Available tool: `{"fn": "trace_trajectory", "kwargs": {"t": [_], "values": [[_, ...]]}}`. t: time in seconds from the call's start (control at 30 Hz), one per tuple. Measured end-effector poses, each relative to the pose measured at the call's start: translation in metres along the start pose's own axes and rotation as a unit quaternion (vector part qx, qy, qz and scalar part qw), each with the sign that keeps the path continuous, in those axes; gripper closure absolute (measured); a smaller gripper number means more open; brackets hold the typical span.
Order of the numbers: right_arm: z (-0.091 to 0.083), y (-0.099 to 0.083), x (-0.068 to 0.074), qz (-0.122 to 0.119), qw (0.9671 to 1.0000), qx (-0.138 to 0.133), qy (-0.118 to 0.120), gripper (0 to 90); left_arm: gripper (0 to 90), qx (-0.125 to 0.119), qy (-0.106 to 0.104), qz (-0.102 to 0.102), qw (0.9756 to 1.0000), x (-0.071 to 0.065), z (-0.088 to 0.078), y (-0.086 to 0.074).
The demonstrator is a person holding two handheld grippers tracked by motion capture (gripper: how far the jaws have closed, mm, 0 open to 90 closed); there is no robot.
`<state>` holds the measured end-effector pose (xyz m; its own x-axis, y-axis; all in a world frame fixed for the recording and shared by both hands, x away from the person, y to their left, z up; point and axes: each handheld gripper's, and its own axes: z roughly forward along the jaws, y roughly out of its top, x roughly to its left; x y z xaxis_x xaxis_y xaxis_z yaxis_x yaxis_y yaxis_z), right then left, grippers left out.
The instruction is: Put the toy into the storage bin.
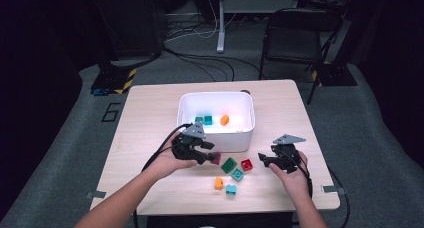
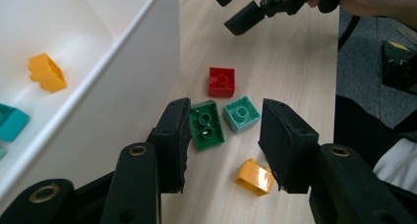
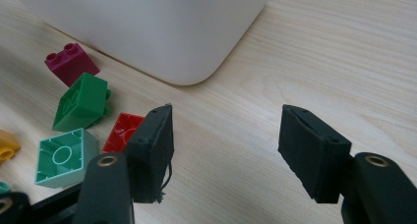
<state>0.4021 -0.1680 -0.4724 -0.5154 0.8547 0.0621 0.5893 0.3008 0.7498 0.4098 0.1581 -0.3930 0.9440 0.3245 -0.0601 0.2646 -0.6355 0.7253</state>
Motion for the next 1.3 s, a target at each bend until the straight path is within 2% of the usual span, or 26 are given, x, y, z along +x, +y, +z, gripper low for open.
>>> {"fn": "trace_trajectory", "kwargs": {"t": [0.13,0.27,0.4,0.7,0.8,1.0,1.07,1.13,1.17,1.3], "values": [[0.000,0.000,0.000,0.003,1.0000,0.000,0.000,37.1,54.6,0.002,-0.008,0.008,0.9999,-0.006,0.011,-0.009],[0.000,0.000,0.000,0.001,1.0000,0.000,0.000,37.2,54.3,0.000,-0.021,0.006,0.9998,-0.010,0.022,-0.020],[0.001,0.000,0.000,0.000,1.0000,0.000,0.000,37.2,54.0,-0.001,-0.023,0.007,0.9997,-0.013,0.031,-0.030],[0.002,-0.001,0.000,0.002,1.0000,0.005,0.000,37.0,52.1,0.009,-0.028,0.011,0.9995,-0.015,0.048,-0.049],[0.002,-0.001,0.001,0.000,1.0000,0.005,0.000,36.8,51.6,0.002,-0.035,0.006,0.9994,-0.015,0.052,-0.055],[0.002,-0.002,0.001,0.001,1.0000,0.008,0.001,36.7,51.1,0.009,-0.044,0.014,0.9989,-0.017,0.061,-0.061],[0.003,-0.001,0.001,0.001,1.0000,0.008,0.002,36.7,50.7,0.020,-0.043,0.017,0.9987,-0.019,0.067,-0.064],[0.002,-0.001,0.001,0.000,1.0000,0.008,0.001,36.8,50.4,0.020,-0.041,0.017,0.9988,-0.020,0.070,-0.066],[0.002,-0.001,0.001,0.000,1.0000,0.008,0.001,36.8,49.4,0.015,-0.052,0.012,0.9985,-0.020,0.072,-0.068],[0.002,-0.001,0.001,0.001,1.0000,0.008,0.001,36.8,49.2,0.011,-0.051,0.013,0.9986,-0.019,0.074,-0.067]]}}
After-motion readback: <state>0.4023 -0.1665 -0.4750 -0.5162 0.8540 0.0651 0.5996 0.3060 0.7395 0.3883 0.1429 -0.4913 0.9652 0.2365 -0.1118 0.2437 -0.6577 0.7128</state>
